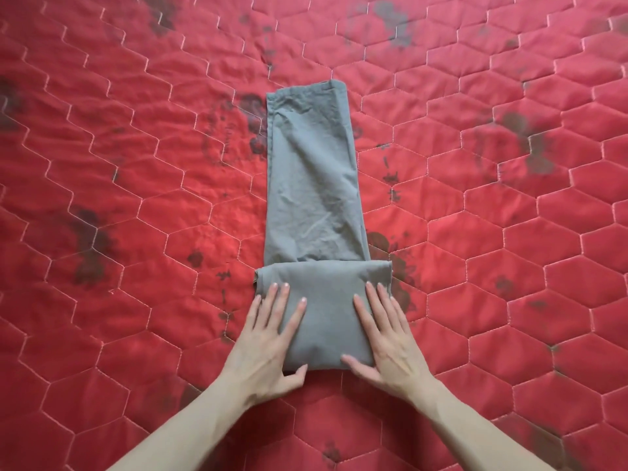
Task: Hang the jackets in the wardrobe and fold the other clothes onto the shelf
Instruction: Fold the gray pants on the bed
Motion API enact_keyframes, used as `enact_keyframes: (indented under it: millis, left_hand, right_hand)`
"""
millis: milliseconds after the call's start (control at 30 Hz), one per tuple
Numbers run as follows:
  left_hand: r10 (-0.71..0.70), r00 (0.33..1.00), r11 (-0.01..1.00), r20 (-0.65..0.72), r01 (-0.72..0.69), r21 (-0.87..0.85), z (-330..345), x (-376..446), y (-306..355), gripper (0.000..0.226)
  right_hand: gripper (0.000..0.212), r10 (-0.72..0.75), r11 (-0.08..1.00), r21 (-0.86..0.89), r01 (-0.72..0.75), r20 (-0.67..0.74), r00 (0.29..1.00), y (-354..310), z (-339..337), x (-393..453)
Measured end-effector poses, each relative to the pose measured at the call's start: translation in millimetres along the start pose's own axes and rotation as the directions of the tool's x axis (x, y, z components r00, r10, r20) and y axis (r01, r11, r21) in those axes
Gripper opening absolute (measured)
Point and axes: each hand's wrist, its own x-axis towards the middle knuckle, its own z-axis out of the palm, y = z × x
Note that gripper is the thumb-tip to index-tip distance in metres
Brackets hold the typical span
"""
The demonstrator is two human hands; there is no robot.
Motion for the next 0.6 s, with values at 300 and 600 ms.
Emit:
enact_keyframes:
  millis: [300, 600]
  left_hand:
    - [-0.119, 0.960, 0.989, 0.255, 0.091, 0.121, 4, 11, 19, 0.131]
    - [-0.030, 0.905, 0.999, 0.424, 0.011, 0.048, -36, 18, 10, 0.103]
  right_hand:
    - [0.115, -0.034, 0.996, -0.077, 0.054, 0.247, 0.969, 13, -23, -14]
    - [0.119, 0.024, 0.999, -0.032, -0.015, 0.309, 0.951, 6, -49, -7]
